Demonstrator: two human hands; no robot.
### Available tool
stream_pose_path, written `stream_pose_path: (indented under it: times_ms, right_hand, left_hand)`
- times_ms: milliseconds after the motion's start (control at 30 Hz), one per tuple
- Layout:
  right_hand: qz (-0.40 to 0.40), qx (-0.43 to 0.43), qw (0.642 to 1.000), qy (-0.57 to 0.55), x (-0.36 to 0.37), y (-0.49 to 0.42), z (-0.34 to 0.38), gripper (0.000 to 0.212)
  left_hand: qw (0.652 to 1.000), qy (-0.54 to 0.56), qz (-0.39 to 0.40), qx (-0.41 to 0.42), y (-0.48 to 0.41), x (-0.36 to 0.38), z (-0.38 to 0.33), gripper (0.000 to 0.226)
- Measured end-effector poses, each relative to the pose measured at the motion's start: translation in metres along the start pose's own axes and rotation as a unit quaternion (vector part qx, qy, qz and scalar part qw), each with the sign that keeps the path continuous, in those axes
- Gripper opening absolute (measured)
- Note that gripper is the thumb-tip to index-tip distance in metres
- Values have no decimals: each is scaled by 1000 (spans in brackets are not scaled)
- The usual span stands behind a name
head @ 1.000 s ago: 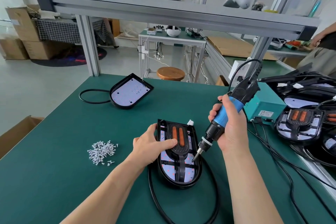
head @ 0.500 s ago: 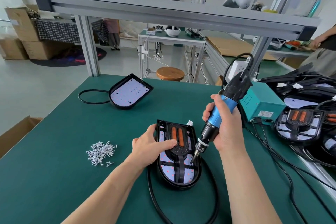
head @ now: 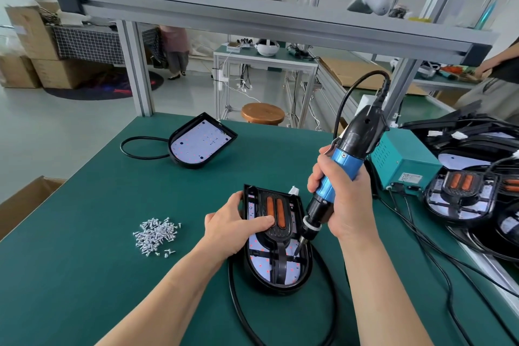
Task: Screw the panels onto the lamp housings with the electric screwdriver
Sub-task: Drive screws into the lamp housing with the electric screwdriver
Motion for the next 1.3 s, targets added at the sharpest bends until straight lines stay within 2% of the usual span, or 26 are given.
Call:
stream_pose_path:
  times_ms: [433,633,767,867,967,1033,1133,1233,1300]
  right_hand:
    - [38,19,999,-11,8,-3,-5,18]
    - [60,33,997,-34,8,0,-6,26]
    - [46,44,997,-40,5,0,-7,24]
    - [35,48,997,-42,-1,-1,-6,17]
    - [27,37,998,-41,-5,-2,-5,23]
    - [-1,21,999,-44,-8,-7,1,21]
    - [-102,8,990,-94,-18,-22,10,15]
    - [-203,51,948,-238,-32,-31,2,12]
    - [-229,84,913,-328,-36,-30,-12,13]
  left_hand:
    - [1000,20,7,9,-2,3,0,85]
    - [998,61,23,11,-1,5,-1,90]
    - [998,58,19,11,1,5,-4,98]
    - [997,69,27,13,2,6,-5,93]
    - [997,72,31,13,4,4,-5,98]
    - [996,76,34,10,4,4,-6,102]
    - [996,76,40,9,4,4,-6,97]
    - [996,74,41,7,5,4,-7,102]
    - [997,70,37,6,6,4,-7,95]
Point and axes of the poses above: each hand's wrist, its own y-axis away from the middle knuckle, its own x-axis out of the palm, z = x × y, the point moved 4 cm from there along -y, towards the middle knuckle, and after that the axes turned 2 degrees about z, right-handed, at the moved point
